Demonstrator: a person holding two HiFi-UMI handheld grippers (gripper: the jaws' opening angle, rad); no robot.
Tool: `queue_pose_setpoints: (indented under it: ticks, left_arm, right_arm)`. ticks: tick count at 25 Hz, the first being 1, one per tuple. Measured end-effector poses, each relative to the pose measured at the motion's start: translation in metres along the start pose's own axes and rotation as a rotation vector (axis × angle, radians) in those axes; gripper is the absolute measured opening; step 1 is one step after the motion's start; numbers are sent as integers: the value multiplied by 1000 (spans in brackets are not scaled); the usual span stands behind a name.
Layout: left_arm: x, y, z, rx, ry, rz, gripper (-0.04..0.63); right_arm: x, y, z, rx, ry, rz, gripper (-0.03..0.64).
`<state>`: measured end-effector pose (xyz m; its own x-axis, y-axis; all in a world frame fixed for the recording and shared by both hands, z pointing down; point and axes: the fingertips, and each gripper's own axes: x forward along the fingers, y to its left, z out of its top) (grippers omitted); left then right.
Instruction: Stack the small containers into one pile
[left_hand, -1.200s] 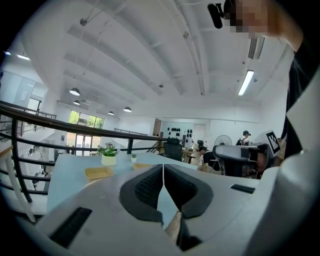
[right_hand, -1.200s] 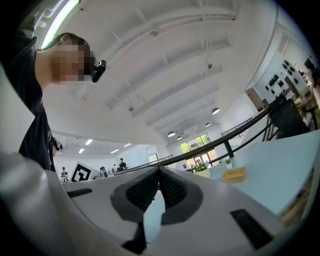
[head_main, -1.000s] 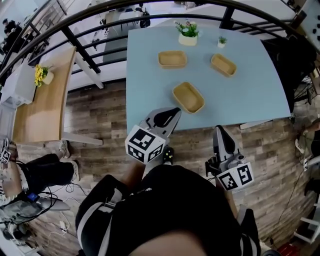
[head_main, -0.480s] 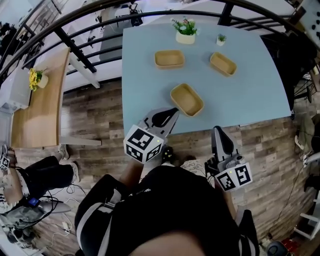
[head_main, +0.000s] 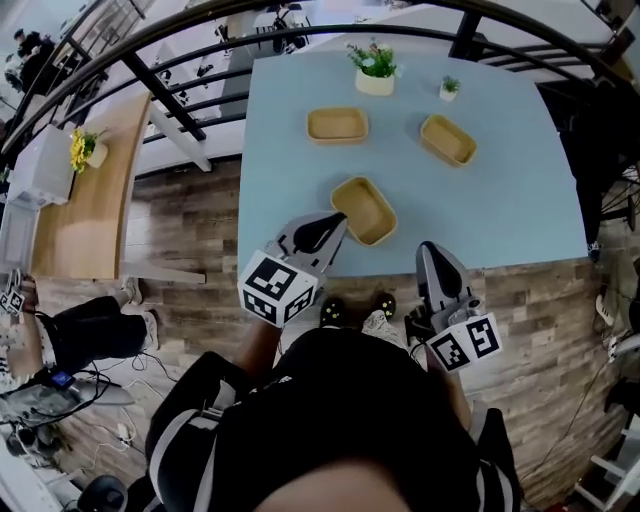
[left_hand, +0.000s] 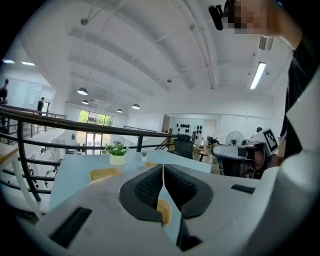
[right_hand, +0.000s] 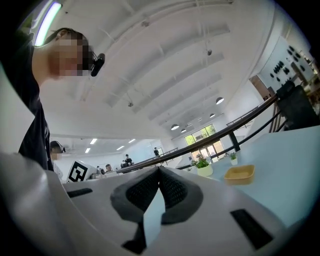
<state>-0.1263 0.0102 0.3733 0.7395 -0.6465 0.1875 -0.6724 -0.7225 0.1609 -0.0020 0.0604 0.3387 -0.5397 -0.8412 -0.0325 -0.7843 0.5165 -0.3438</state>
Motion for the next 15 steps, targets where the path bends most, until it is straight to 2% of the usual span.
queue_pose_setpoints:
  ticks: [7, 15]
  left_arm:
    - [33, -8, 8, 19, 7, 61, 20]
    - [67, -7, 0, 36, 75, 141, 20]
  right_arm:
    - [2, -37, 10, 25, 23, 67, 2]
    - [-3, -79, 14, 58, 60, 133, 12]
